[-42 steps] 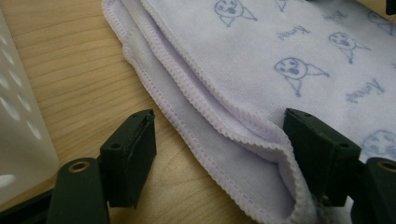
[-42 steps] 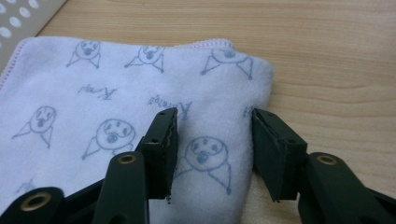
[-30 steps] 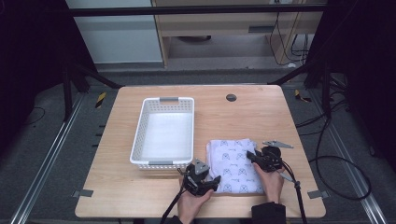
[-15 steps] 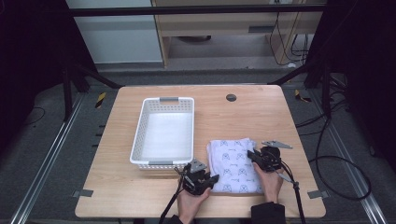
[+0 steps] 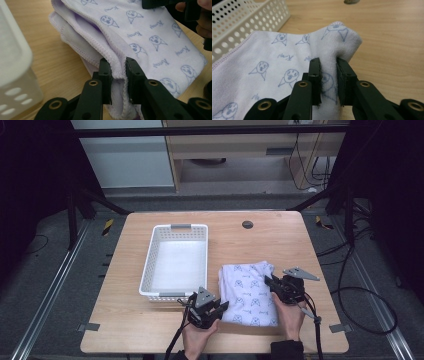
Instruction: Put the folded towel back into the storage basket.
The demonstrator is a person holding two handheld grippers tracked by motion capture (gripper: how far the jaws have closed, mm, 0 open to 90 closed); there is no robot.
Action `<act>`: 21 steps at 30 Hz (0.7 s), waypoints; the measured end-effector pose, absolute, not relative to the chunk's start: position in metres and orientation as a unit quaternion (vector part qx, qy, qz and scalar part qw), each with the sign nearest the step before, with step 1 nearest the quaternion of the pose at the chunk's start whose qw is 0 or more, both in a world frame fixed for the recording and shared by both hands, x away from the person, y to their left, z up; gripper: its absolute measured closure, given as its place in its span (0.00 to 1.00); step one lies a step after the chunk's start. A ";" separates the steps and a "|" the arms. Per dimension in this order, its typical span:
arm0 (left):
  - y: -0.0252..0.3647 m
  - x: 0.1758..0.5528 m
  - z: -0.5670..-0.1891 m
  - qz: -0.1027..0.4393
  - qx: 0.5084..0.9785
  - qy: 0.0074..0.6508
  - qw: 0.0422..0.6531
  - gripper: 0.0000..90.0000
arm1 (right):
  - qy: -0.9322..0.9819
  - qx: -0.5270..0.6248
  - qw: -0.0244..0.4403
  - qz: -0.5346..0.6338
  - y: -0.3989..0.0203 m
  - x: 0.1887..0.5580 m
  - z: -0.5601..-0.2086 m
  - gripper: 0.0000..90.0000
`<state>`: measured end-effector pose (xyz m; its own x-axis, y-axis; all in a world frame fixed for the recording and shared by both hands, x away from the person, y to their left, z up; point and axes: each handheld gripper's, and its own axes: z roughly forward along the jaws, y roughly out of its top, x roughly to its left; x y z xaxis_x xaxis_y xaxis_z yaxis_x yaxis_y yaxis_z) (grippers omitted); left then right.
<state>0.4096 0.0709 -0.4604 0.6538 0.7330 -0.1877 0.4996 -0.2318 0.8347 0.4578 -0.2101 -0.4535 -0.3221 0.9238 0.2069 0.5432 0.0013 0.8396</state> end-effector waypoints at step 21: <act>0.076 0.402 -0.411 0.183 0.779 0.364 0.477 0.84 | 0.656 0.521 0.247 0.487 -0.200 0.448 -0.407 0.84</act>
